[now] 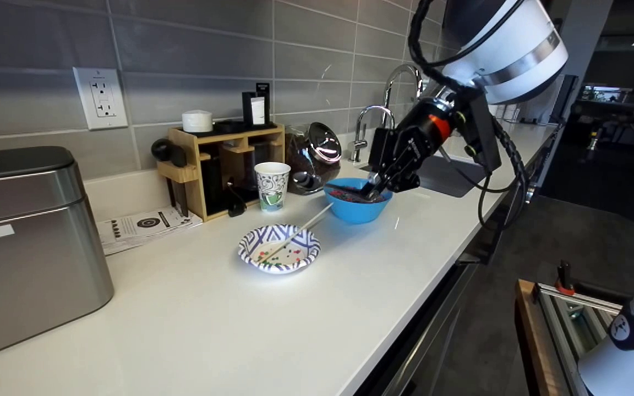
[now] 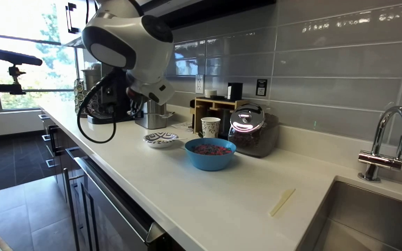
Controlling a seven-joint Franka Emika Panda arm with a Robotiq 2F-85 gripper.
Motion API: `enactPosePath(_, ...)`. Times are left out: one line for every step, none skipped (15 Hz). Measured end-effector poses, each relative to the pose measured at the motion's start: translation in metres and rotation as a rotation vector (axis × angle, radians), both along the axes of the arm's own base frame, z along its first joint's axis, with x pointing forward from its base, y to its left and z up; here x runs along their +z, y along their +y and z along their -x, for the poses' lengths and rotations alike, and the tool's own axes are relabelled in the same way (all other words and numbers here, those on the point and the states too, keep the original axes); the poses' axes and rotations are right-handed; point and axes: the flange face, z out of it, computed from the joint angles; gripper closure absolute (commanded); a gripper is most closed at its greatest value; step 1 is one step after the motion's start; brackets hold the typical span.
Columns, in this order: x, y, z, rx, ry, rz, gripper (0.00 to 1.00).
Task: Transfer a spoonful of contents from the blue bowl onto the plate
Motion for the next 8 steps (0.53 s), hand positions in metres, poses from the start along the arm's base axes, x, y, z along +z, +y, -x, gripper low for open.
enactPosePath(0.007, -0.013, 0.004, -0.038, -0.001, -0.036, 1.0)
enactPosePath(0.013, -0.026, 0.008, -0.077, 0.0, -0.07, 1.0)
enactPosePath(0.018, -0.039, 0.013, -0.118, 0.002, -0.102, 1.0)
enactPosePath(0.022, -0.052, 0.017, -0.162, 0.005, -0.133, 1.0)
enactPosePath(0.025, -0.063, 0.021, -0.207, 0.009, -0.162, 1.0)
enactPosePath(0.027, -0.073, 0.024, -0.252, 0.02, -0.188, 1.0)
enactPosePath(0.028, -0.08, 0.027, -0.294, 0.036, -0.216, 1.0)
enactPosePath(0.028, -0.086, 0.03, -0.334, 0.054, -0.242, 1.0)
